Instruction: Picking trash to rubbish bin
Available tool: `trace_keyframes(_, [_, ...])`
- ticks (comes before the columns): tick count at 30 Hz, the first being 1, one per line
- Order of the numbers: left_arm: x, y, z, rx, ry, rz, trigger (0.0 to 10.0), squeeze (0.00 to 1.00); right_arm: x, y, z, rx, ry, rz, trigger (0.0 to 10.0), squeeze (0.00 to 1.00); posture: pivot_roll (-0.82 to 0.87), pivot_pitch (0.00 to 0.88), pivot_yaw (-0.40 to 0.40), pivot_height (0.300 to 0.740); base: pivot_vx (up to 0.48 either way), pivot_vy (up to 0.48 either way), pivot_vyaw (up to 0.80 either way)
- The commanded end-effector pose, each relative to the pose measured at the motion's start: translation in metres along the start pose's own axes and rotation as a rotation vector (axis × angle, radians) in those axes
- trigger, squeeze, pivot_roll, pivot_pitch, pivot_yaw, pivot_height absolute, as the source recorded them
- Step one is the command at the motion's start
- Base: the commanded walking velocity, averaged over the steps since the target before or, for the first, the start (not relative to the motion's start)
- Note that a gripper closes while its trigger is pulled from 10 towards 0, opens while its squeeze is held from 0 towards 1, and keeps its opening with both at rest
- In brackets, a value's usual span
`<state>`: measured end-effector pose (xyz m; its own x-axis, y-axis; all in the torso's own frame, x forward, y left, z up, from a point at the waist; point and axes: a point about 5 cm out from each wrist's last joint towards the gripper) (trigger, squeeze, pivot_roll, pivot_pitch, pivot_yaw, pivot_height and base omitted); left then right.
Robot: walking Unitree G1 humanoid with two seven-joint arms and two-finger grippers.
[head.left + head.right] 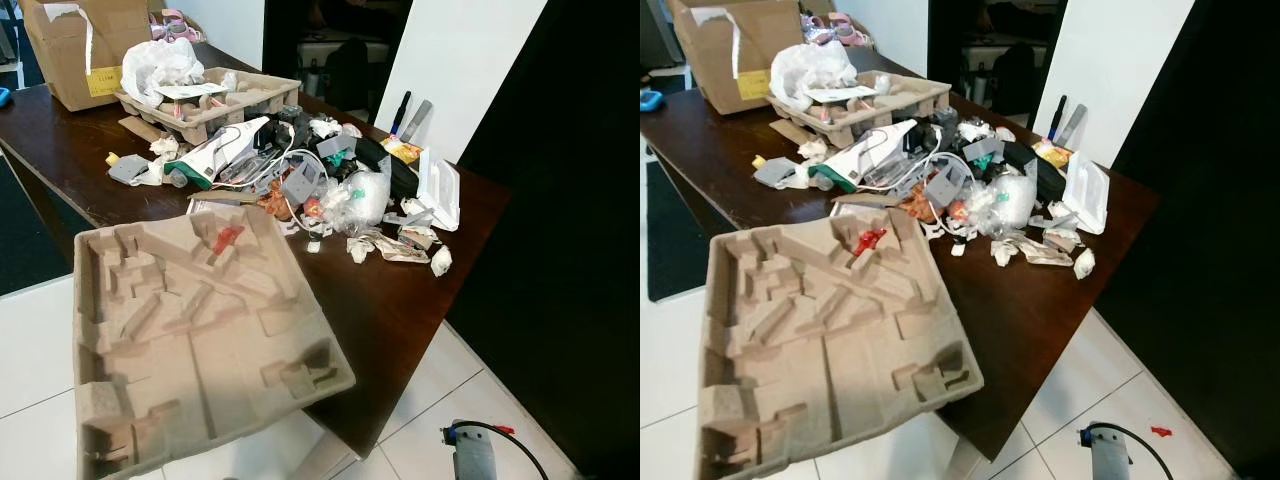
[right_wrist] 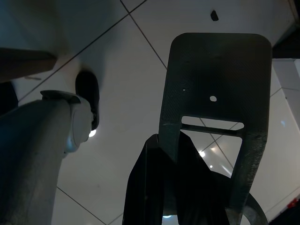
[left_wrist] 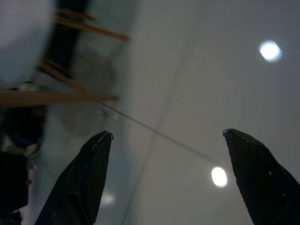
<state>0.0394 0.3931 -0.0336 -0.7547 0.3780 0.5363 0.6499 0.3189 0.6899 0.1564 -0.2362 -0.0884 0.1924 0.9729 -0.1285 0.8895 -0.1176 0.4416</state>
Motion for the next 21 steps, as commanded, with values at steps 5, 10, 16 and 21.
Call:
trace_keyframes(5, [0.041,0.039,0.014,-0.142,0.227,-0.14,10.0,0.0,-0.002,-0.008,-0.001,0.033,0.004,-0.03,10.0,0.0,0.25,0.103,-0.114,0.74,0.0,0.0,0.0])
trace_keyframes(10, [0.077,0.105,0.018,-0.386,0.366,-0.263,10.0,0.0,-0.002,-0.004,0.0,0.026,0.008,-0.049,10.0,0.0,0.26,0.095,-0.122,0.74,0.0,0.0,0.0])
trace_keyframes(16, [0.088,0.22,-0.012,-0.847,0.275,-0.445,10.0,0.0,-0.005,0.004,0.0,0.012,0.005,-0.068,10.0,0.0,0.26,0.087,-0.131,0.74,0.0,0.0,0.0])
trace_keyframes(21, [0.075,0.286,-0.056,-1.125,0.051,-0.531,10.0,0.0,-0.005,0.004,0.0,0.012,0.007,-0.073,10.0,0.0,0.27,0.083,-0.132,0.74,0.0,0.0,0.0])
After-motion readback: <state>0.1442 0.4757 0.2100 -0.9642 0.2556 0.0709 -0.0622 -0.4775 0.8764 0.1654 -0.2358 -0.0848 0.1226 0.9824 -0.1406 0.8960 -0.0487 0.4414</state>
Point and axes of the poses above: a point about 5 cm out from each wrist's last joint towards the gripper, its own z axis pointing out of the wrist towards the gripper, its own y axis along the axis of the wrist's last joint, x = y × z, and after that the axes turned 2 degrees about z, right-handed
